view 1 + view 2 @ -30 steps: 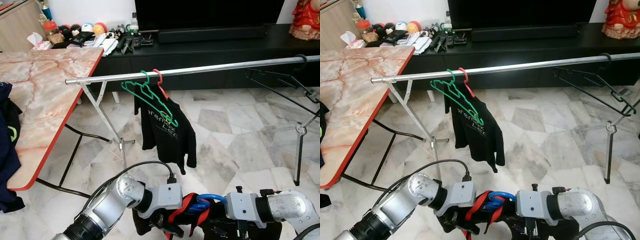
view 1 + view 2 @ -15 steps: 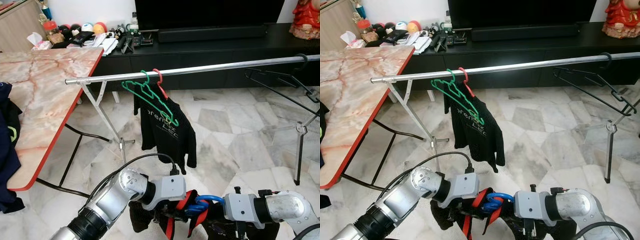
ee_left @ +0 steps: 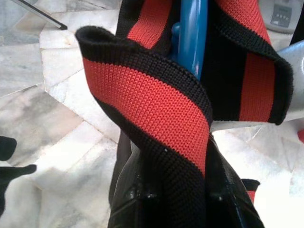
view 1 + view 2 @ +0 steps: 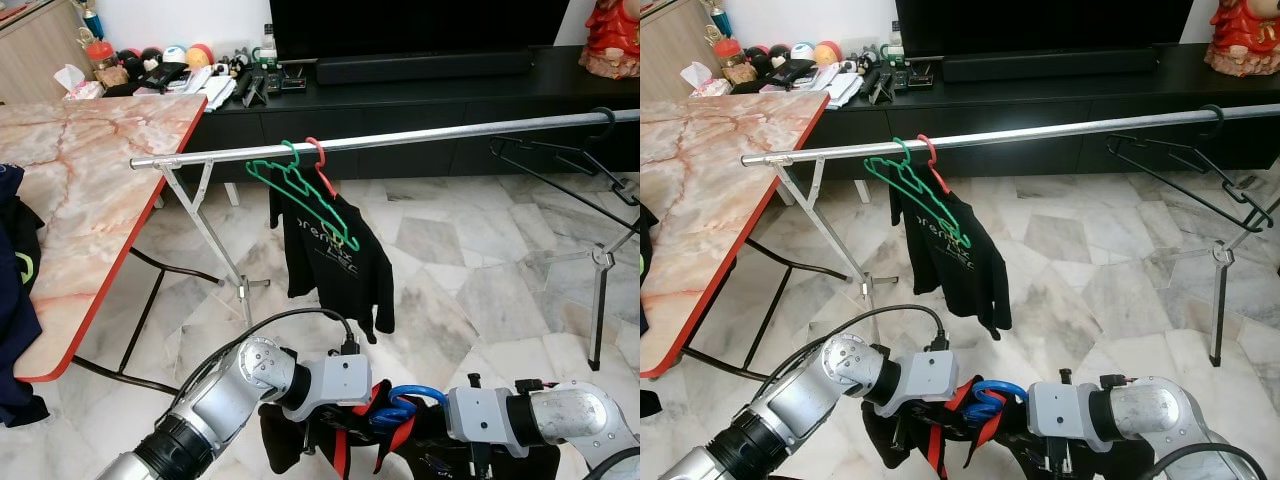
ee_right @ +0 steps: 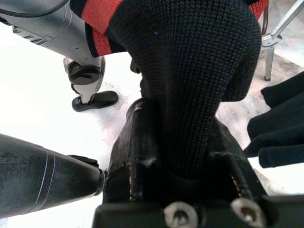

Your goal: Hang hanger

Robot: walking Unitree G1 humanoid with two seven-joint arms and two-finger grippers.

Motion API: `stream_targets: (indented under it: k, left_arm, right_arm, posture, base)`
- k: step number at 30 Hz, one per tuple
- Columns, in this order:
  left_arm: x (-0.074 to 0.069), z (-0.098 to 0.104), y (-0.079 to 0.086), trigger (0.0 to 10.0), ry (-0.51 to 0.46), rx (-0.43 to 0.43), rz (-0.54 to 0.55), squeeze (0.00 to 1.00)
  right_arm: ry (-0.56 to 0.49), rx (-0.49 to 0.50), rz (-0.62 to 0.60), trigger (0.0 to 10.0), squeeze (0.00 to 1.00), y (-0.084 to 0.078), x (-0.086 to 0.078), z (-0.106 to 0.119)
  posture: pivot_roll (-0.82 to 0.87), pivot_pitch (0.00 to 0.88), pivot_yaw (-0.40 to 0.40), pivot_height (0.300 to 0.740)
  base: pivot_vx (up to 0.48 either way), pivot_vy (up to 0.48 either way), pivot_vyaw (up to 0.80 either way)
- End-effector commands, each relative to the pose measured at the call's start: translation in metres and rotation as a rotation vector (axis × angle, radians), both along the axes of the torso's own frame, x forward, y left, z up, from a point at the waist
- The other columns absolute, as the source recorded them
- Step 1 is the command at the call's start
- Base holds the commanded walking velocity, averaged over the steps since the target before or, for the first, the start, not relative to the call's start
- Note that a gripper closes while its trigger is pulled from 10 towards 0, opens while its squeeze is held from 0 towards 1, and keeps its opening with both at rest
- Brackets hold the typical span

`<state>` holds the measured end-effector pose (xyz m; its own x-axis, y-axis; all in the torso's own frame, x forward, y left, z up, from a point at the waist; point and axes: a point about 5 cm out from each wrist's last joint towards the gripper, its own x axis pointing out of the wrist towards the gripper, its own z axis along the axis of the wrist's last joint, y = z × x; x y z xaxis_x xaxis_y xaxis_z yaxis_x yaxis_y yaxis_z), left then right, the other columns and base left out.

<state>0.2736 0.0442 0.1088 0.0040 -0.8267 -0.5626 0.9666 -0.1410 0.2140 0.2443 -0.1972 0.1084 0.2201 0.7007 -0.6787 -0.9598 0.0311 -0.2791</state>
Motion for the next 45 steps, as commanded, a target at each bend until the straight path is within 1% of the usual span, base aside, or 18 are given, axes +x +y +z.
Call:
stream_targets:
  k: [1,3,4,14,15,16,17,21,24,28,32,33,34,35,36,38,44,45]
  left_arm:
    - [-0.001,-0.007,0.004,0.0,-0.002,0.054,-0.004,0.0]
    - [-0.001,-0.008,0.004,0.0,-0.039,0.087,-0.018,0.0]
    - [-0.001,-0.011,0.006,0.0,-0.076,0.126,-0.027,0.0]
    - [-0.002,-0.023,0.006,0.0,-0.112,0.156,0.005,0.0]
    - [-0.002,-0.023,0.006,0.6,-0.115,0.152,0.012,0.0]
    - [-0.002,-0.024,0.005,3.3,-0.117,0.149,0.016,0.0]
    - [-0.003,-0.025,0.004,10.0,-0.102,0.139,0.013,0.0]
    - [-0.009,-0.027,0.001,10.0,-0.045,0.115,-0.008,0.0]
    - [-0.012,-0.03,0.001,10.0,-0.039,0.126,-0.028,0.0]
    - [-0.012,-0.031,-0.001,10.0,-0.032,0.104,-0.013,0.0]
    - [-0.013,-0.034,-0.003,10.0,0.0,0.064,0.016,0.0]
    - [-0.013,-0.034,-0.003,10.0,0.002,0.06,0.018,0.0]
    - [-0.013,-0.034,-0.003,10.0,0.001,0.054,0.021,0.0]
    - [-0.013,-0.034,-0.003,10.0,0.0,0.051,0.023,0.0]
    - [-0.013,-0.033,-0.004,10.0,-0.002,0.031,0.031,0.0]
    - [-0.013,-0.033,-0.004,10.0,0.004,0.004,0.055,0.0]
    - [-0.014,-0.033,-0.001,10.0,0.003,0.02,0.051,0.0]
    - [-0.014,-0.033,-0.001,10.0,0.002,0.024,0.046,0.0]
  right_arm:
    - [-0.03,0.032,0.04,0.0,0.0,0.008,0.001,0.007]
    - [-0.028,0.031,0.036,0.0,0.0,0.007,0.001,0.007]
    - [-0.028,0.03,0.033,0.0,0.0,0.007,0.002,0.008]
    - [-0.031,0.03,0.034,0.0,0.0,0.007,0.004,0.008]
    - [-0.031,0.029,0.035,0.0,0.0,0.007,0.004,0.008]
    - [-0.031,0.029,0.035,0.0,0.0,0.007,0.004,0.008]
    - [-0.031,0.028,0.035,0.0,0.0,0.007,0.004,0.008]
    - [-0.033,0.027,0.036,0.0,0.0,0.007,0.005,0.009]
    - [-0.034,0.026,0.036,0.0,0.0,0.007,0.006,0.009]
    - [-0.035,0.025,0.032,0.0,0.0,0.005,0.006,0.009]
    - [-0.049,0.024,0.014,0.0,0.0,0.005,0.009,0.01]
    - [-0.052,0.023,0.008,0.3,0.0,0.004,0.01,0.01]
    - [-0.053,0.021,0.005,4.2,0.0,0.004,0.01,0.009]
    - [-0.054,0.019,0.003,4.2,0.0,0.003,0.011,0.009]
    - [-0.054,0.016,0.002,10.0,0.0,0.003,0.011,0.009]
    - [-0.061,0.01,-0.005,10.0,0.0,0.001,0.012,0.008]
    - [-0.069,0.012,-0.003,9.9,0.0,0.002,0.015,0.008]
    - [-0.068,0.012,-0.003,9.2,0.0,0.002,0.015,0.008]
  posture:
    - [-0.08,0.155,0.102,0.74]
    - [-0.08,0.155,0.1,0.74]
    - [-0.08,0.155,0.099,0.74]
    - [-0.08,0.151,0.093,0.74]
    - [-0.08,0.148,0.09,0.74]
    - [-0.08,0.148,0.09,0.74]
    - [-0.08,0.146,0.088,0.74]
    - [-0.08,0.145,0.086,0.74]
    - [-0.08,0.144,0.086,0.74]
    - [-0.08,0.142,0.085,0.74]
    - [-0.09,0.138,0.085,0.74]
    - [-0.09,0.136,0.082,0.74]
    - [-0.09,0.136,0.082,0.74]
    - [-0.09,0.135,0.08,0.74]
    - [-0.09,0.133,0.079,0.74]
    - [-0.09,0.132,0.076,0.74]
    - [-0.08,0.129,0.072,0.74]
    - [-0.08,0.128,0.071,0.74]
  base:
    - [0.0,0.0,0.0]
    - [0.0,0.0,0.0]
    - [0.0,0.0,0.0]
    - [0.0,0.0,0.0]
    - [0.0,0.0,0.0]
    - [0.0,0.0,0.0]
    - [0.0,0.0,0.0]
    - [0.0,0.0,0.0]
    - [0.0,0.0,0.0]
    - [0.0,0.0,0.0]
    - [0.0,0.0,0.0]
    - [0.0,0.0,0.0]
    - [0.0,0.0,0.0]
    - [0.0,0.0,0.0]
    - [0.0,0.0,0.0]
    - [0.0,0.0,0.0]
    - [0.0,0.0,0.0]
    - [0.0,0.0,0.0]
